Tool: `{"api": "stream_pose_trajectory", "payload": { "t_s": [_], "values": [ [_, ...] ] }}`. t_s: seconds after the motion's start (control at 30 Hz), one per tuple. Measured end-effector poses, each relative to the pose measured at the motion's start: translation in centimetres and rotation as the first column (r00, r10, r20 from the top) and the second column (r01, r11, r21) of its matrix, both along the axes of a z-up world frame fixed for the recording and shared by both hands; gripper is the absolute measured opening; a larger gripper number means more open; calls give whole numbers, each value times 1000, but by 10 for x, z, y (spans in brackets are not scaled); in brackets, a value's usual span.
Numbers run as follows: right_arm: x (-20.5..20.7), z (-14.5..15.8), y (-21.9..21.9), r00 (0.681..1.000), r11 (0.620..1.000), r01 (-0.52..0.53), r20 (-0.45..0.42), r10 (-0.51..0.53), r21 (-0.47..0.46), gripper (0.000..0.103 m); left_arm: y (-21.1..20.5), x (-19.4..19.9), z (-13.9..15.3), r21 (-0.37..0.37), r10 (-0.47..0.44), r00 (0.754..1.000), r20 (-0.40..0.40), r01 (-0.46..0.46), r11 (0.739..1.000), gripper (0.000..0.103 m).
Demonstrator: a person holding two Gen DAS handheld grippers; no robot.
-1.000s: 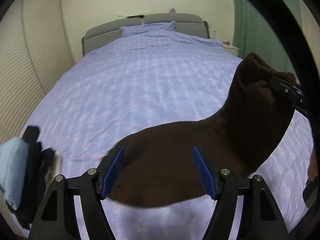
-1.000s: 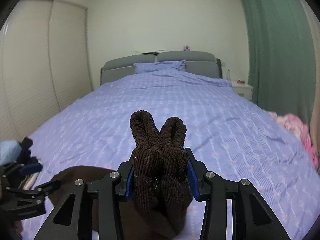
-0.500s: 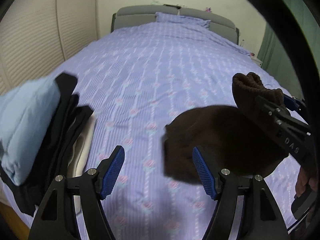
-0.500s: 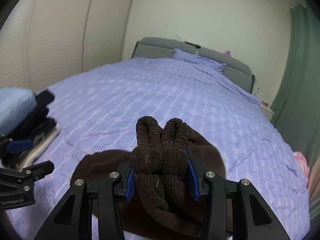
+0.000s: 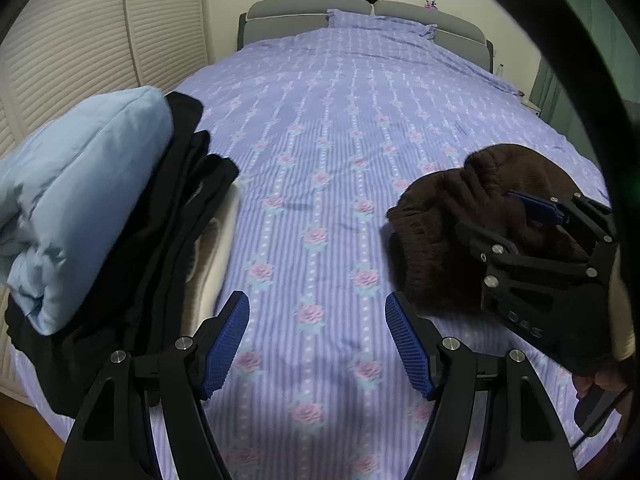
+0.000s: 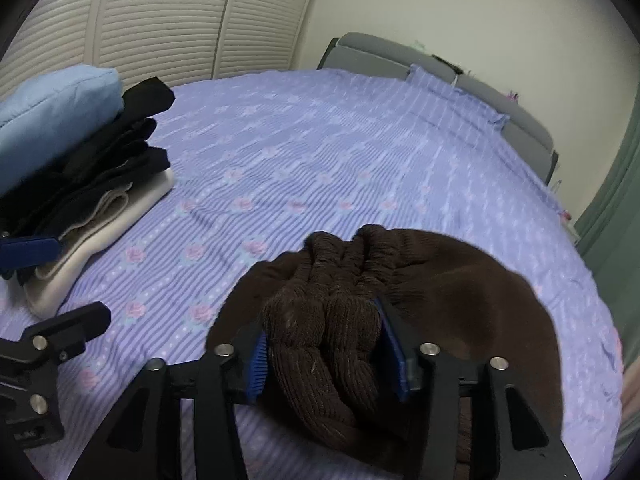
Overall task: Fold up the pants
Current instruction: 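Lay the cuffs onto the waistband and open the right tool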
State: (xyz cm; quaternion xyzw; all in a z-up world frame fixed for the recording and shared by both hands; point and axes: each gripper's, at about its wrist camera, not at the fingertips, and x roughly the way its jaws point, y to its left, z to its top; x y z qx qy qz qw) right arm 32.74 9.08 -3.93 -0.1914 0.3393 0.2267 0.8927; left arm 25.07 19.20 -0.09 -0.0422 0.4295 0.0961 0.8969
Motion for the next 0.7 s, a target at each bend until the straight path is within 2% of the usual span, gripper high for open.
{"api": "stream_pose_trajectory", "payload": {
  "t_s": [0.07, 0.2, 0.3, 0.37, 0.47, 0.5, 0.57, 0.7],
  "values": [
    [1, 2, -5, 998, 996, -14, -66, 20, 85, 69, 3, -2, 2, -9, 10, 1000, 3, -10, 1000, 70],
    [-8, 12, -16, 996, 987, -17, -88, 32, 161, 70, 6, -9, 10, -11, 17, 1000, 26, -17, 1000, 70],
    [-26, 29, -31, 986, 956, -103, -99, 135, 276, 69, -5, -13, 23, 14, 8, 998, 63, -9, 1000, 70],
    [-41, 42, -47, 985, 937, -119, -82, 154, 328, 69, -14, -17, 34, 35, 4, 996, 92, -7, 999, 72],
    [-63, 61, -77, 994, 925, -104, 0, 111, 365, 70, -28, -23, 44, 68, -28, 991, 129, 19, 998, 73],
    [-70, 67, -92, 995, 921, -99, 37, 92, 376, 73, -31, -25, 47, 80, -42, 990, 136, 31, 996, 73],
    [-81, 76, -124, 995, 921, -46, 96, 10, 386, 83, -46, -24, 52, 115, -79, 985, 153, 61, 991, 74],
    [-89, 78, -184, 976, 922, 68, 165, -140, 382, 85, -78, -16, 57, 145, -146, 970, 194, 118, 982, 76]
  ]
}}
